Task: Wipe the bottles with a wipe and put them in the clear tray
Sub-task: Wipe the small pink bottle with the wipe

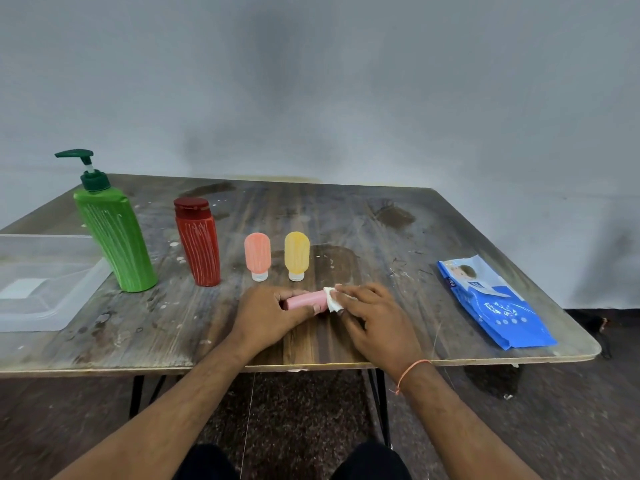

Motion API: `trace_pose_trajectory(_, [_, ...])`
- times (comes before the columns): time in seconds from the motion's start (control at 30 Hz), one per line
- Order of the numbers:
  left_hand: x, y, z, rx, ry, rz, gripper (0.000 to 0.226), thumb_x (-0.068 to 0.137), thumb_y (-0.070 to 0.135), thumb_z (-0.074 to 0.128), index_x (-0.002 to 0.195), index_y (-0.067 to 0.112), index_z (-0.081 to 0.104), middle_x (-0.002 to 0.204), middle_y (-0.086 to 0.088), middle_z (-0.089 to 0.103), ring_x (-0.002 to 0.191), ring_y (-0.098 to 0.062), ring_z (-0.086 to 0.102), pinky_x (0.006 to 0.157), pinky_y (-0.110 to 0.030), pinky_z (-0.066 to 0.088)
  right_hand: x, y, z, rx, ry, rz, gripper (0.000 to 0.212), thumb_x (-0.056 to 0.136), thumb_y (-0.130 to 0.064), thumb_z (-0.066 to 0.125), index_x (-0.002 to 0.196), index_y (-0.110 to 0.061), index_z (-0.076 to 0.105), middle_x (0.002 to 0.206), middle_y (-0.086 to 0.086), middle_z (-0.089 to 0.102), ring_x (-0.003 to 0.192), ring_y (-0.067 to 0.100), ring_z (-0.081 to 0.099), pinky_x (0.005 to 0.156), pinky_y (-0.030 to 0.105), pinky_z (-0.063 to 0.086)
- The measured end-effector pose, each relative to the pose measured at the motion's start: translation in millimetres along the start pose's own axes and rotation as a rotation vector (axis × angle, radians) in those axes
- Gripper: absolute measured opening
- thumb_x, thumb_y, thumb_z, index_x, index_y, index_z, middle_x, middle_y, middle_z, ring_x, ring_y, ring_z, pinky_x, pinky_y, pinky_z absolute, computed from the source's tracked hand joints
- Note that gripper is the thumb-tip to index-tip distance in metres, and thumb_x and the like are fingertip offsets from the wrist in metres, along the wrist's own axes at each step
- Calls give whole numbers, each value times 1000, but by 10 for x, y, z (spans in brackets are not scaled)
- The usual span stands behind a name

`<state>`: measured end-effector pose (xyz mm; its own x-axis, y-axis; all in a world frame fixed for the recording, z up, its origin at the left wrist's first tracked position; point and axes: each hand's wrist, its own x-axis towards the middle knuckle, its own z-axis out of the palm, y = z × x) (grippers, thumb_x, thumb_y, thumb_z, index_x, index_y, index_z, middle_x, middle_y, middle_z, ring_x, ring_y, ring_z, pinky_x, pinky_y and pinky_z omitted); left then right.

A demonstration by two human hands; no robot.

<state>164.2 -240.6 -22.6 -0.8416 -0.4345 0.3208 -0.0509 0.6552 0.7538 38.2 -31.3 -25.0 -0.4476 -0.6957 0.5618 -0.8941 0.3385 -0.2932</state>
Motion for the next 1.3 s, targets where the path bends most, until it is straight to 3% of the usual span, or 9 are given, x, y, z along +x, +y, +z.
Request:
trace_pose_trajectory(0.13, [-48, 11, -13, 18, 19, 116, 44, 79, 61, 79, 118, 41, 78, 105, 25, 76, 97, 2, 70, 85, -36, 60, 31, -46, -53, 53, -40, 43, 42, 101, -26, 68, 142, -32, 67, 134, -22, 67, 121, 8, 52, 102, 23, 47])
trace_pose_trajectory(0.27, [-94, 82, -25, -23, 58, 208, 40, 82, 50, 85, 119, 38, 79, 106, 22, 77, 99, -2, 72, 85, -38, 60, 30, -30, -147, 322, -73, 157, 42, 93, -24, 79, 129, -44, 68, 119, -30, 67, 114, -1, 59, 95, 10, 43])
trace_pose_trajectory(0.43, [-109, 100, -15, -90, 92, 218, 39, 84, 41, 86, 122, 33, 78, 107, 21, 77, 100, -6, 73, 85, -38, 61, 100, -31, -229, 829, -139, 405, 34, 93, -15, 83, 124, -28, 75, 109, -5, 80, 97, 9, 73, 84, 19, 56])
trace_pose_trajectory(0.63, [-130, 158, -16, -141, 187, 184, 41, 86, 29, 85, 125, 24, 77, 110, 17, 78, 101, -3, 72, 82, -14, 54, 204, -167, -67, 1158, 2, 617, 29, 91, -9, 83, 120, -10, 78, 105, 10, 83, 90, 15, 76, 77, 25, 61])
trace_pose_trajectory(0.77, [-127, 151, -9, -70, 229, 164, 44, 87, 35, 84, 129, 25, 75, 107, 16, 78, 97, 2, 69, 79, -7, 47, 255, -218, 7, 1119, 60, 703, 23, 93, -14, 83, 115, -8, 80, 98, 10, 83, 80, 13, 74, 69, 26, 60])
trace_pose_trajectory(1.0, [-116, 120, -13, 12, 276, 139, 46, 87, 41, 83, 130, 28, 74, 113, 17, 77, 101, 5, 67, 84, -10, 50, 231, -197, 91, 1068, 143, 709, 11, 93, -18, 83, 104, -18, 81, 95, 6, 83, 80, 13, 74, 70, 28, 61])
trace_pose_trajectory(1.17, [-116, 125, -20, 19, 256, 120, 46, 85, 38, 85, 128, 29, 75, 110, 17, 77, 97, 7, 67, 80, -6, 47, 198, -110, 211, 814, 243, 663, 7, 92, -29, 85, 99, -29, 85, 92, -4, 80, 80, 13, 73, 76, 50, 65])
trace_pose_trajectory(1.23, [-116, 121, -19, -9, 252, 104, 45, 85, 37, 86, 127, 28, 76, 107, 18, 77, 96, 8, 67, 77, -6, 47, 187, -128, 235, 668, 231, 535, 8, 90, -30, 87, 97, -33, 85, 95, -13, 75, 87, 9, 71, 77, 41, 63])
trace_pose_trajectory(1.3, [-113, 117, -17, -27, 246, 90, 43, 84, 36, 87, 125, 26, 77, 104, 18, 78, 93, 7, 67, 73, -7, 47, 168, -186, 225, 561, 190, 406, 10, 89, -28, 87, 99, -29, 86, 94, -19, 71, 91, 3, 67, 72, 23, 55])
